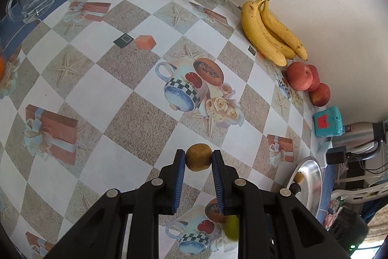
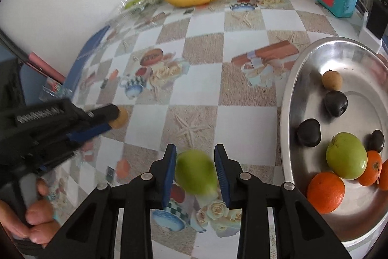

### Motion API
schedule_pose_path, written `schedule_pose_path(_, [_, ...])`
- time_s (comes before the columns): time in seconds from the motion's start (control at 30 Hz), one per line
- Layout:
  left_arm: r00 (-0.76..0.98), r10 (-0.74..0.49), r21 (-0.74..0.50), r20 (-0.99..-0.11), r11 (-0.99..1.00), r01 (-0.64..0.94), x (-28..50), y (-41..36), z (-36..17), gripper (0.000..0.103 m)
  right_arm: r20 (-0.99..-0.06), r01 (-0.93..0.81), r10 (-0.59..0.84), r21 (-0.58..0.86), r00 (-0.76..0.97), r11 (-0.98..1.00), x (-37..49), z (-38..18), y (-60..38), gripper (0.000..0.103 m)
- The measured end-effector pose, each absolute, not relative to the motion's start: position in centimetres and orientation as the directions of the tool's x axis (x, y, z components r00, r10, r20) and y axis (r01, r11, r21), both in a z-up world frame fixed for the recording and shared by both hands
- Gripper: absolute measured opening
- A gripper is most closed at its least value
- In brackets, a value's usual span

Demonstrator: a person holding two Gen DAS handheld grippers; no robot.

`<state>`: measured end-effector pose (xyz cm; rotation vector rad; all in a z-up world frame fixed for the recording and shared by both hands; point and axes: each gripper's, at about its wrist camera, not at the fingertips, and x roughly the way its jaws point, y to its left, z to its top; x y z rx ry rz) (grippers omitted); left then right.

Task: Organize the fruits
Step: 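Carry the kiwi and green pear over the steel bowl with both tools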

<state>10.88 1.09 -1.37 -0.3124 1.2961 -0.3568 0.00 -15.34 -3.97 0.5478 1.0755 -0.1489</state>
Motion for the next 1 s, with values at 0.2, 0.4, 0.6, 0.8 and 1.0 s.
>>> schedule_pose_path(0.2, [0.221,-0.432,-0.425,-0.874,0.902,0.081,10.9,1.0,-1.5,0.024,-0.894,0.354,0.17,0.331,0.414,0.875,0.2,-5.3,-14.5,0.034])
schedule_pose_path(0.4, [0.21,-0.444,-0.439,-0.871,0.895,0.075,10.8,1.2,-1.7,0.024,-0.908,0.303,0.188,0.312,0.376,0.901,-0.5,-5.1,-13.4,0.043])
schedule_pose_path(0.6, [0.207,-0.447,-0.441,-0.87,0.894,0.077,10.6,1.2,-1.6,0.024,-0.916,0.27,0.215,0.313,0.338,0.911,-1.2,-5.5,-12.3,0.046])
schedule_pose_path(0.8, [0.206,-0.45,-0.444,-0.869,0.893,0.077,10.3,1.5,-1.5,0.024,-0.933,0.25,0.185,0.267,0.309,0.931,-1.8,-5.4,-11.0,0.048])
schedule_pose_path(1.0, [0.208,-0.45,-0.445,-0.868,0.892,0.077,10.1,1.8,-1.3,0.024,-0.94,0.244,0.169,0.245,0.296,0.938,-2.8,-5.1,-10.2,0.049])
